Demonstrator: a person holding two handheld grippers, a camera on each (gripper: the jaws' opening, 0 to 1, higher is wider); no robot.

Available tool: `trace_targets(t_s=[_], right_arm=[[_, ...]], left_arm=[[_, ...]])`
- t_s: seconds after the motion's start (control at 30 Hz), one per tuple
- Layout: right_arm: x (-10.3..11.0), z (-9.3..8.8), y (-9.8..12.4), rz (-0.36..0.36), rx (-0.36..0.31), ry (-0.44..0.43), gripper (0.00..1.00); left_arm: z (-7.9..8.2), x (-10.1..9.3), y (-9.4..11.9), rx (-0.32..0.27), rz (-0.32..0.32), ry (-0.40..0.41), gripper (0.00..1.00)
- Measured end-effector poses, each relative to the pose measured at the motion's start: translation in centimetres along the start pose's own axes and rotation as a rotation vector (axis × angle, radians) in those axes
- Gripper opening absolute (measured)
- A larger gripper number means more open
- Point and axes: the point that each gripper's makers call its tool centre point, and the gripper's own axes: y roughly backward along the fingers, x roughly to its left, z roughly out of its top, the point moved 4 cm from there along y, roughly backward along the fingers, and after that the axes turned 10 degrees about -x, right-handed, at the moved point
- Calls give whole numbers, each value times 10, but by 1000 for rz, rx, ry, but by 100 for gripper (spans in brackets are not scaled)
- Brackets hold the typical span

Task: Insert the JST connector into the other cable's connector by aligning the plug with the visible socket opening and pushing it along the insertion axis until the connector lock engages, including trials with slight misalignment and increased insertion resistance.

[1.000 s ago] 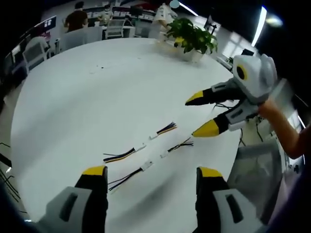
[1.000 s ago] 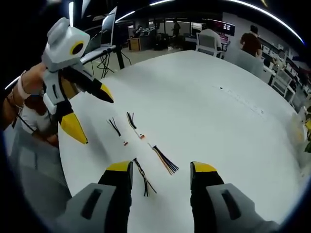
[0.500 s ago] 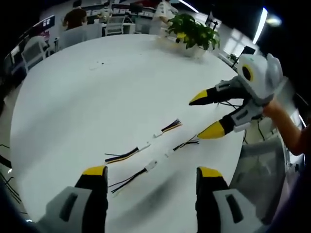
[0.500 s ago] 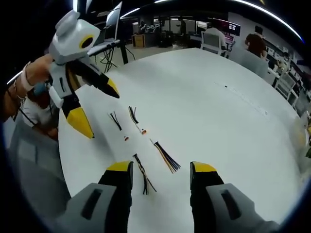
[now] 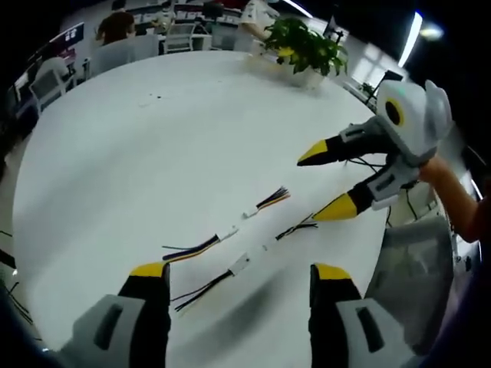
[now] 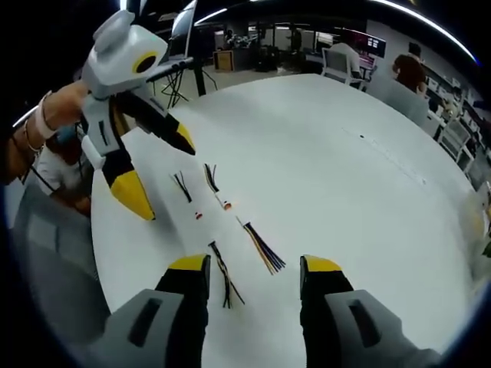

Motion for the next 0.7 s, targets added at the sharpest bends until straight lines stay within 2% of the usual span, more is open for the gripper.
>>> trace_targets(t_s=[0.23, 0.7], right_arm=[[-1, 0, -1, 3, -1, 12, 43], [1, 6, -6, 25, -8, 41, 43]], left_arm=[[-1, 1, -3, 7, 1, -14, 71], [2, 3, -6, -20, -7, -47, 66]])
